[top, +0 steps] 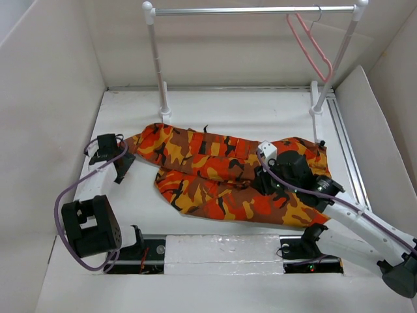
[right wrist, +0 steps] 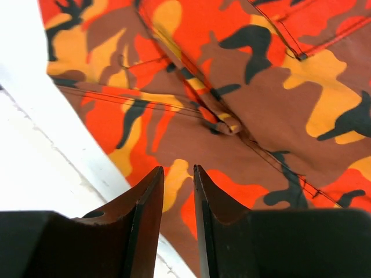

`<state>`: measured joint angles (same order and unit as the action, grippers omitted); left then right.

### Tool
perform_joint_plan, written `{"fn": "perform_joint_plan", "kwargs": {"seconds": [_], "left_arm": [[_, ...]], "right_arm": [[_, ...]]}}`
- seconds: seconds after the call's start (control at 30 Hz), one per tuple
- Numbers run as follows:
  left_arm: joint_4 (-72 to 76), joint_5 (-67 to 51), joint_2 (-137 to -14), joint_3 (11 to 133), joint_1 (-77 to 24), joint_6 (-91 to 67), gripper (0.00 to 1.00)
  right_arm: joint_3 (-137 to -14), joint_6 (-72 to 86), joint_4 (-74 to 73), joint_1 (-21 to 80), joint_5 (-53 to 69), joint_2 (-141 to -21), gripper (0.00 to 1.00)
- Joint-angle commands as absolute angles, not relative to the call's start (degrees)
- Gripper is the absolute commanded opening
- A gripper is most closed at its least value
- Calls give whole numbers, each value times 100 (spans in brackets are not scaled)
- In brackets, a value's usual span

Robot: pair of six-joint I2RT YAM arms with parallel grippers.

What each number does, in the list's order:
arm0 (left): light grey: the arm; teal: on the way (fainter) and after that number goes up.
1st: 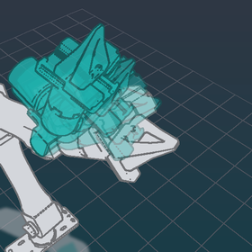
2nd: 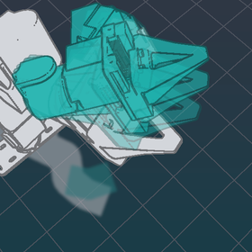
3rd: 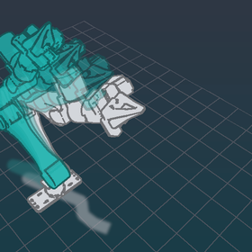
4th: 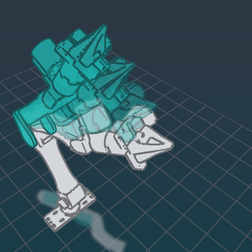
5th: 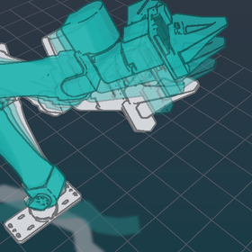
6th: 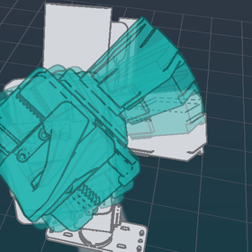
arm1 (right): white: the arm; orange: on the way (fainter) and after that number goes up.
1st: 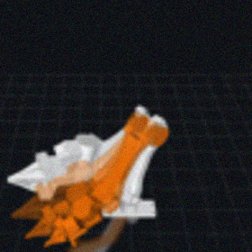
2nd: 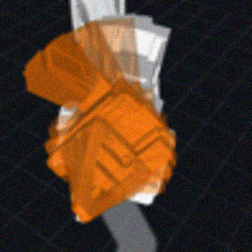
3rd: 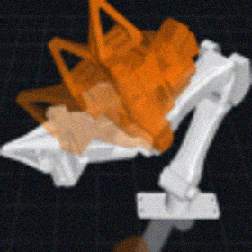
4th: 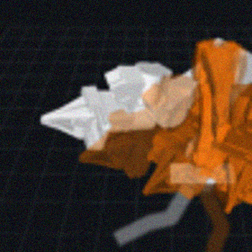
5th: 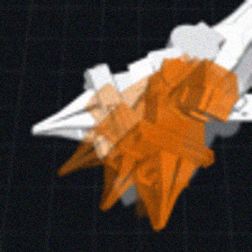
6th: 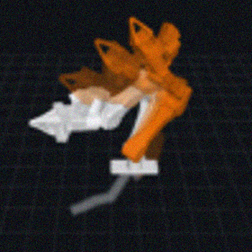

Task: Place the trousers on the hanger
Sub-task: Flatten out the trousers at the center of the board.

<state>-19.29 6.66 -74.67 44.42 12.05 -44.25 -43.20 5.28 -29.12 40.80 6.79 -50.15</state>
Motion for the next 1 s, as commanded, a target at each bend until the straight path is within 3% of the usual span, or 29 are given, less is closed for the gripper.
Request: {"fn": "perform_joint_plan", "kwargs": {"seconds": [0.0, 0.27, 0.33, 0.4, 0.57, 0.6, 0.63, 0.67, 0.73, 0.97], "left_arm": [[-1565, 501, -7146, 4026, 1204, -4729, 63], [-1679, 1158, -7857, 4228, 1204, -4851, 62], [-1460, 1230, -7936, 4192, 1204, -4843, 60], [-1450, 1423, -8006, 4332, 1204, -4738, 52], [-1696, 1889, -8595, 4746, 1204, -4500, 52], [-1748, 2003, -8726, 4868, 1204, -4422, 31], [-1740, 2004, -8780, 4869, 1204, -4421, 31], [-1732, 2074, -8832, 4921, 1204, -4395, 16], [-1784, 2310, -8972, 5018, 1204, -4298, 3], [-1995, 2768, -9123, 6072, 1204, -3938, 0]], "right_arm": [[-4421, 800, -2751, 4297, 308, -4808, 33], [-4473, 519, -2672, 4298, 562, -5159, 33], [-4509, 475, -2672, 4350, 624, -5299, 33], [-4553, 422, -2628, 4351, 694, -5370, 33], [-4667, 308, -2575, 4351, 677, -5563, 33], [-4710, 282, -2558, 4351, 712, -5607, 33], [-4711, 281, -2558, 4351, 712, -5607, 33], [-4728, 264, -2532, 4351, 747, -5660, 33], [-4772, 220, -2522, 4351, 782, -5695, 33], [-4913, 71, -2487, 4351, 853, -5880, 33]]}}
